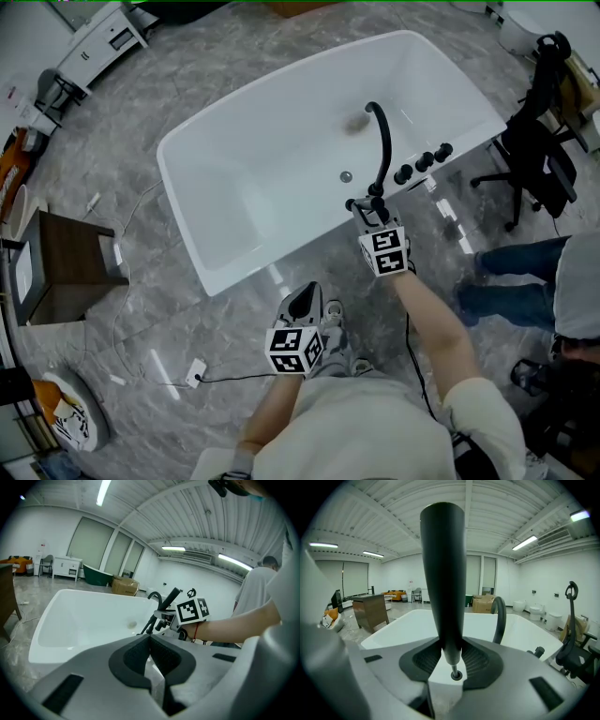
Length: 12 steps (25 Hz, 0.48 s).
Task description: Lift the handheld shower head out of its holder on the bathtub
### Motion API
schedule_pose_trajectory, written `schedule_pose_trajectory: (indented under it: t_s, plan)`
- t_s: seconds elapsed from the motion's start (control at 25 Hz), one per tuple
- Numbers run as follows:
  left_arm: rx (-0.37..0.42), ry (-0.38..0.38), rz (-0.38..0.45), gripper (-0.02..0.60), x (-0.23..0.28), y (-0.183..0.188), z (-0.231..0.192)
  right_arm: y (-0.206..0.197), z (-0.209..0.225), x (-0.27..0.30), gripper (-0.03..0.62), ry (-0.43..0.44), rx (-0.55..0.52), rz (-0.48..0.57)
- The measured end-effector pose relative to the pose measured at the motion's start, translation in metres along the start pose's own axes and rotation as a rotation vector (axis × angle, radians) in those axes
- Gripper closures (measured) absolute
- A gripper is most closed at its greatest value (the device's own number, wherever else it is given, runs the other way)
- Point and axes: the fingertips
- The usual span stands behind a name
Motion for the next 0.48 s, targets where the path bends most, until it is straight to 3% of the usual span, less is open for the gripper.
schedule_pose_trajectory:
  t_s: [0.48]
  plan:
    - [0.036, -0.006, 0.048, 0.560, -0.041, -0.018, 0.060, 0.028, -0.001, -0.107, 0.451, 0.007, 0.021, 0.140]
Point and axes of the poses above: the fingertips, and each gripper's own axes: x forward along the fingers, z to its right, y out of its top, and after that the axes turned 3 degrees about -y, right-handed
